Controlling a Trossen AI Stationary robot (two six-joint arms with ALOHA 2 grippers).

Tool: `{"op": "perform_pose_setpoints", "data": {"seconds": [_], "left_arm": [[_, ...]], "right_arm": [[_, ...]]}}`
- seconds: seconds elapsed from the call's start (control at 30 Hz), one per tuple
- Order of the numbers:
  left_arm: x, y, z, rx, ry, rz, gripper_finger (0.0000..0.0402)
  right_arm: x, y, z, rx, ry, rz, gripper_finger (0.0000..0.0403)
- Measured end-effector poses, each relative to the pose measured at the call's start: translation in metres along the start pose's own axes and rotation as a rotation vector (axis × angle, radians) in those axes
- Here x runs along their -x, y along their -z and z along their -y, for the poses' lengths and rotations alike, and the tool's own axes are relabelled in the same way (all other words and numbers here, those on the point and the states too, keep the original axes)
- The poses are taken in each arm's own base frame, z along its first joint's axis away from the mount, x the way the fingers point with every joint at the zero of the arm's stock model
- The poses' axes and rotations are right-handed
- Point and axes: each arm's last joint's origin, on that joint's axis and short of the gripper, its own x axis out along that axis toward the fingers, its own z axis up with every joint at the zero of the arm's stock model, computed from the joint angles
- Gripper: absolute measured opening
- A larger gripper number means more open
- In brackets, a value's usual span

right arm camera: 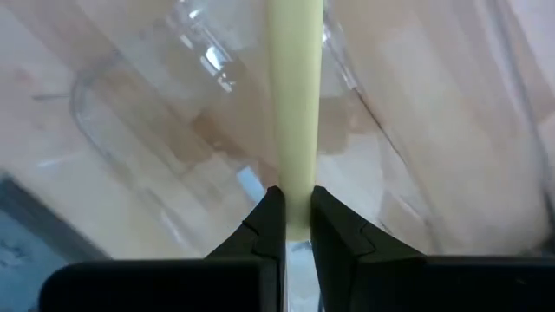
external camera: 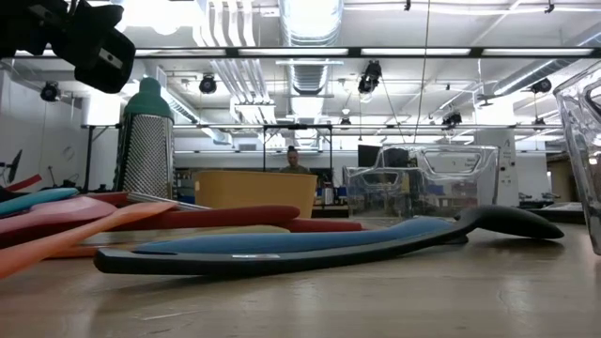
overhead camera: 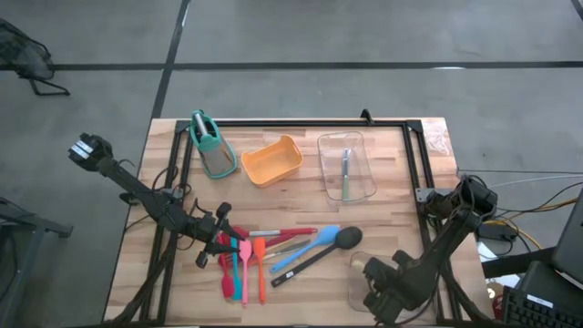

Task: Pick & Place Kitchen Items
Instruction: Put the right yellow kitchen knife into the top transparent bin

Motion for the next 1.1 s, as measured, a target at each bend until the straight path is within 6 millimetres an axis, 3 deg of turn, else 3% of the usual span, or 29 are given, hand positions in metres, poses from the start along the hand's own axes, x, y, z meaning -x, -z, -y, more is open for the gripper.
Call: {"op": "perform_pose_setpoints", "data": {"seconds": [0.53, 0.8, 1.1], "left_arm": [[0.000, 0.000, 0.000, 0.000, -0.001, 0.000, 0.0156], [0.000, 0.000, 0.000, 0.006, -0.003, 0.002, 0.0156], [0.000, 0.000, 0.000, 0.006, -0.004, 0.000, 0.0156]], "right_arm": [[0.063, -0.008, 0.010, 0.016, 0.135, 0.022, 0.0028], [0.088, -0.061, 0.031, -0.029, 0.134, 0.253, 0.0028], [0.117, -0.136, 0.081, -0.114, 0.145, 0.402, 0.0027]]}}
